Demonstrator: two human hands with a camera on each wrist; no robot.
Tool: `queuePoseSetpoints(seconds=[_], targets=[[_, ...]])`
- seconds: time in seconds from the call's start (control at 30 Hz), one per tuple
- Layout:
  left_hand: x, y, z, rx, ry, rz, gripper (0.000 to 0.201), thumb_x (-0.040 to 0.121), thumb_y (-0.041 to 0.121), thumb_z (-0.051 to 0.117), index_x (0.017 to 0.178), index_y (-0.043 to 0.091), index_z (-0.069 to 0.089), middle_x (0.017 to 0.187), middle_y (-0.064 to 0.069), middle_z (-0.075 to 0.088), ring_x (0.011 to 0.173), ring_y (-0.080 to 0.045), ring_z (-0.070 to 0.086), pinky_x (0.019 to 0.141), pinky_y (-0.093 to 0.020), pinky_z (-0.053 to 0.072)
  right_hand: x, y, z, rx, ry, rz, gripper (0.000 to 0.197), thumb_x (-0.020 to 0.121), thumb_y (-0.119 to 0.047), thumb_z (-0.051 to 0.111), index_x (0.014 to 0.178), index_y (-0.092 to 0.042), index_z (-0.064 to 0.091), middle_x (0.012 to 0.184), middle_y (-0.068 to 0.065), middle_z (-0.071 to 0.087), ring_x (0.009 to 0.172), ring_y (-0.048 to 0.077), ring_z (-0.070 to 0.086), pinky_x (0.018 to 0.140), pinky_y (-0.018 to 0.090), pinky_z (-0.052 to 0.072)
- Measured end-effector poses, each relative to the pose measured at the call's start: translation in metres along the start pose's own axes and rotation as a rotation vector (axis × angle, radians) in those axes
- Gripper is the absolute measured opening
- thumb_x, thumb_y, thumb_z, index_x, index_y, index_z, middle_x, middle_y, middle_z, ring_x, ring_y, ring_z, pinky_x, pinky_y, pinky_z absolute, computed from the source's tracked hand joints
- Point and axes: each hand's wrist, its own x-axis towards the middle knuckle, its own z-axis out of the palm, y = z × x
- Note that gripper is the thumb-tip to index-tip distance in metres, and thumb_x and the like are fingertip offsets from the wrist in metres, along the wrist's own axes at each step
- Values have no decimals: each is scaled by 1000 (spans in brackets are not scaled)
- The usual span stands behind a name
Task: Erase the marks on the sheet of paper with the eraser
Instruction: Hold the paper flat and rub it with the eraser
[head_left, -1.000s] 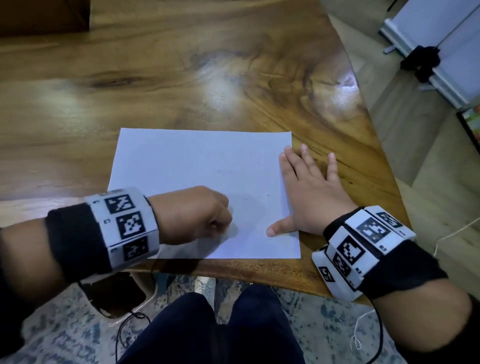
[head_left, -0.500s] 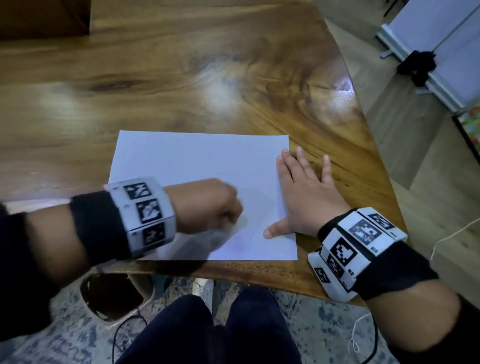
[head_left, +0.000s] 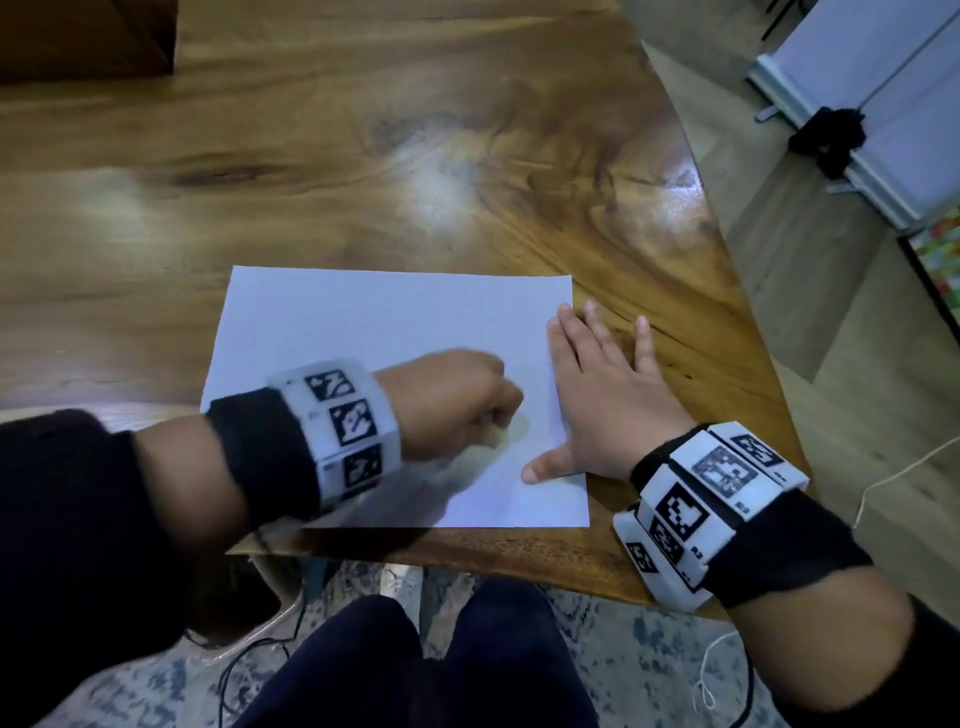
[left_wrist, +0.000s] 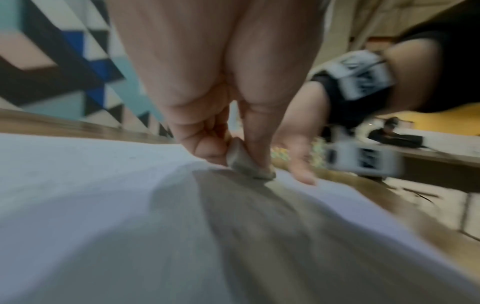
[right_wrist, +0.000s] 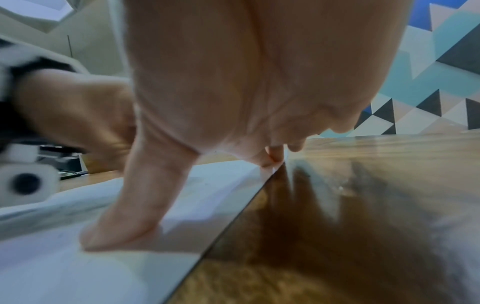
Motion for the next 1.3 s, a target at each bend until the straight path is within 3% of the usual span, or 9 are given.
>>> queuePoseSetpoints(seconds=[0.13,0.3,0.5,0.7,0.83,0.9,1.03,1.2,1.3], targets=[[1,0,3,-26,43,-18,6,80,17,61,80,11,61,87,-8,57,79,-24,54,72,-33,45,1,0,-1,-13,-9,-2,139,60,-80,58,145,-6,-24,154,6,-29,139,22,-32,110,57,-19],[-24,-5,8,-45,-193,32,10,79,10,58,84,15,65,92,-5,59,77,-17,50,72,-28,44,1,1,1,8,6,0,140,58,-80,59,145,-8,-23,154,4,-29,139,22,-32,109,56,-20],[3,-3,2,3,77,-24,5,80,17,60,81,12,60,85,-3,52,80,-25,55,72,-35,46,1,2,2,31,7,1,141,57,-79,61,146,-9,-23,154,2,-29,138,21,-34,110,56,-19],[-10,-4,-5,50,-242,-14,10,79,14,60,86,18,64,92,-1,62,81,-18,54,69,-24,39,1,2,1,34,9,4,141,56,-80,61,146,-10,-23,154,2,-29,138,21,-34,110,57,-19],[24,-10,-35,-29,117,-183,9,75,18,66,84,14,66,76,3,57,74,-15,51,54,-20,32,1,2,2,26,10,3,141,57,-81,60,145,-9,-23,154,2,-30,138,22,-34,110,57,-19],[42,-13,-44,-33,276,-303,13,76,18,65,87,11,65,75,2,55,76,-19,52,59,-23,35,1,2,2,18,11,4,141,56,-81,60,145,-9,-23,154,2,-29,138,22,-34,110,57,-19],[48,-6,-32,-71,242,-290,8,78,16,62,83,10,63,69,5,51,73,-15,45,57,-18,31,2,2,2,23,18,2,141,56,-81,60,146,-10,-23,154,2,-29,138,21,-33,110,57,-18],[26,9,-8,-38,-47,-88,7,78,20,64,82,15,64,80,1,61,74,-14,51,66,-20,32,2,2,2,45,11,0,141,56,-80,61,145,-11,-24,154,0,-30,138,21,-33,110,57,-18],[41,6,-23,-24,97,-166,12,78,19,63,88,13,65,81,-1,60,84,-21,57,68,-21,33,1,3,2,50,9,-1,141,56,-80,61,146,-11,-24,153,0,-31,138,20,-34,111,57,-18]])
